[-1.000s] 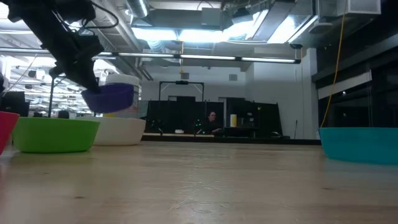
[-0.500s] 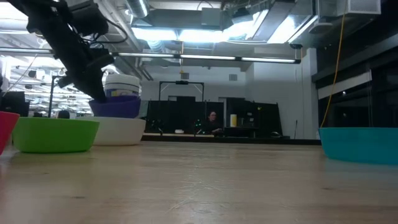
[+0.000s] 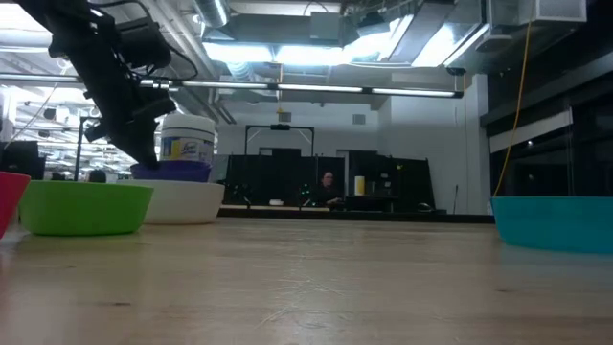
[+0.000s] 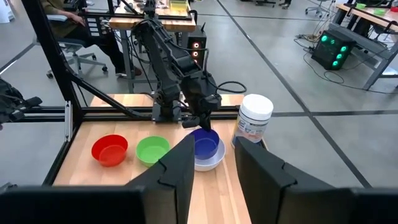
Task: Nest bowls inside each other
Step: Stack the blue bowl on top of the white bowl, then stack the light blue bowl on top of the blue bowl
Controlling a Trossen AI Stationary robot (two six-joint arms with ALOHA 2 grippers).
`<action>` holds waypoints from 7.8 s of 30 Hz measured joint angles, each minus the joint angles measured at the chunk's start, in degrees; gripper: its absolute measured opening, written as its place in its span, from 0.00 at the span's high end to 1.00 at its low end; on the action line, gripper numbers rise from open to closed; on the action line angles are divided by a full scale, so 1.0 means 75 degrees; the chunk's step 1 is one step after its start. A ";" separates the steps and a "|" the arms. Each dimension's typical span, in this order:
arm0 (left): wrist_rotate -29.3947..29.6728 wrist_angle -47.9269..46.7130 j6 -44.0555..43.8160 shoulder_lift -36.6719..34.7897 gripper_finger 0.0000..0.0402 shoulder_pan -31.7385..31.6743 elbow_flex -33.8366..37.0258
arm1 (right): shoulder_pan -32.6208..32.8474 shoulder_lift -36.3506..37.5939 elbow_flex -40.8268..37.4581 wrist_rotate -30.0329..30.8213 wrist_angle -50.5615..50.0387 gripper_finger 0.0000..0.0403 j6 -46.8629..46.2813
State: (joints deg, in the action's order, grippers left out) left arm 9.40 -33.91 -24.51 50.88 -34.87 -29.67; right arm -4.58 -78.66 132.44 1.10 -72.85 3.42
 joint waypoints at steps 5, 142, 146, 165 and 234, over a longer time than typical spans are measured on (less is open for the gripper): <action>-0.0215 0.0082 0.0197 0.0098 0.97 -0.0140 0.0000 | 0.0000 0.0047 0.0000 0.0001 -0.0011 0.71 -0.0003; -0.0185 0.1038 0.2041 -0.0147 0.78 0.4386 -0.4938 | -0.0376 0.1753 -1.4341 -0.2990 0.4544 0.97 -0.4564; 0.0208 0.0810 0.1961 -0.0150 0.79 0.4386 -0.4938 | -0.0276 0.1587 -1.4026 -0.2745 0.5002 0.99 -0.4812; 0.1539 -0.0938 0.0617 0.1622 0.70 0.4350 -0.4937 | -0.1155 -0.1726 -0.6513 0.2001 0.4412 1.00 -0.1796; 0.3415 -0.0438 0.0935 0.2944 1.00 0.2415 -0.5572 | -0.0778 -0.2872 -0.1892 -0.2603 0.4158 0.52 -0.0797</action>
State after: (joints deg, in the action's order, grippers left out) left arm 35.01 -37.20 -17.50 72.96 -16.76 -71.46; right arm -10.41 -100.20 118.25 -18.42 -41.66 -2.56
